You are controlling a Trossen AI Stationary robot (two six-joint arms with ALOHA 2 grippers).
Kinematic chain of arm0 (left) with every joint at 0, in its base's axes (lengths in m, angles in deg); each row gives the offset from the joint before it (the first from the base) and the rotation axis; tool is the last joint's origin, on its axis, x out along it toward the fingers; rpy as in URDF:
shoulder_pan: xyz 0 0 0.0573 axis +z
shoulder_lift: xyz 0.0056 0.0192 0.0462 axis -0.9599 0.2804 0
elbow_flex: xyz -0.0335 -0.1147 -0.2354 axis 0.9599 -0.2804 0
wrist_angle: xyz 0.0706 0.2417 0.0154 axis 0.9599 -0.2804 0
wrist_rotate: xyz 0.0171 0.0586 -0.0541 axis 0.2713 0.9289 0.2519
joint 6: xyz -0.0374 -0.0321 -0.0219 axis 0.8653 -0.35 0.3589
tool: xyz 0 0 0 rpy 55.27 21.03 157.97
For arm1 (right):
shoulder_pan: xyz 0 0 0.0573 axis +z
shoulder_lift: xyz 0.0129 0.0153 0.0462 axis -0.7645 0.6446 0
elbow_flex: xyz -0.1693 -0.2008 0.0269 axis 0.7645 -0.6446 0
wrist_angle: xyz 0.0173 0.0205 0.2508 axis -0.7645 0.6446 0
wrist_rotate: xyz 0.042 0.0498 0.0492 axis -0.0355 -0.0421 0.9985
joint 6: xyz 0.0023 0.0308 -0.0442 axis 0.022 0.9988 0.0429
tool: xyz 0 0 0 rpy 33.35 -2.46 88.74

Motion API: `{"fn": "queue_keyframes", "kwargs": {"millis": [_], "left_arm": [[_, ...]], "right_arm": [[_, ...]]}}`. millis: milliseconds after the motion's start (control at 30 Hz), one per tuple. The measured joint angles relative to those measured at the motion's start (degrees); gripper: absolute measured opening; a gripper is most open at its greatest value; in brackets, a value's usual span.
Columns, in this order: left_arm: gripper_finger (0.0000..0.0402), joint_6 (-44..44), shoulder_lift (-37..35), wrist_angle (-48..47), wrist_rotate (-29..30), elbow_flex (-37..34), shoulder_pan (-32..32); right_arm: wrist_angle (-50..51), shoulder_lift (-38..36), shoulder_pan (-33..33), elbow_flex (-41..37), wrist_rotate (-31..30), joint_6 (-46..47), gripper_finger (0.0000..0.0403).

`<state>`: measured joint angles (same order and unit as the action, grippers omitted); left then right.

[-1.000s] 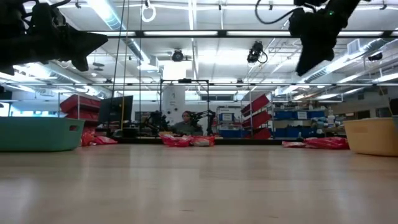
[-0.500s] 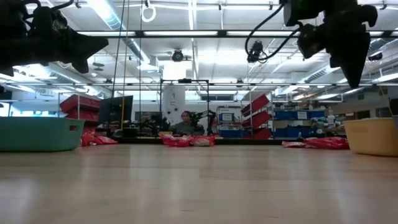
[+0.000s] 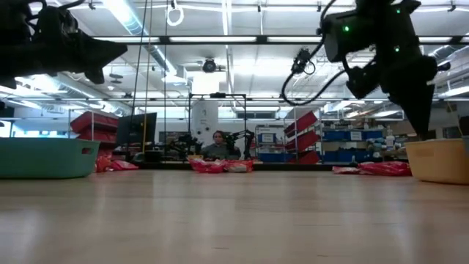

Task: Sort candy
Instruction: Move the yellow bin to the center of the table

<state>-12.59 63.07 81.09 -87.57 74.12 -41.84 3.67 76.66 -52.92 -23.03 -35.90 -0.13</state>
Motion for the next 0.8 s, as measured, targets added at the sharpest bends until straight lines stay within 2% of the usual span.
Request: {"fn": "queue_keyframes", "kwargs": {"millis": [200,333,533,667,800], "left_arm": [[0.0008,1.5,0.0,-0.6,0.0,0.1,0.0],[0.0008,1.2,0.0,-0.5,0.1,0.2,0.0],[0.0008,1.3,0.0,-1.6,0.2,0.2,0.0],[0.0008,1.3,0.0,-2.5,0.3,0.2,0.0],[0.0008,1.7,0.0,-2.7,0.3,0.2,0.0]], "right_arm": [[-4.4,0.0,-0.2,-3.7,0.7,1.2,0.0000],[-12.8,0.0,-0.9,-4.7,3.5,0.8,0.0000],[-26.2,0.8,-2.6,-4.7,3.6,0.7,0.0000],[-37.2,5.2,-4.0,-4.6,3.4,-1.5,0.0000],[-45.6,12.9,-5.9,-1.5,3.3,-4.5,0.0000]]}}
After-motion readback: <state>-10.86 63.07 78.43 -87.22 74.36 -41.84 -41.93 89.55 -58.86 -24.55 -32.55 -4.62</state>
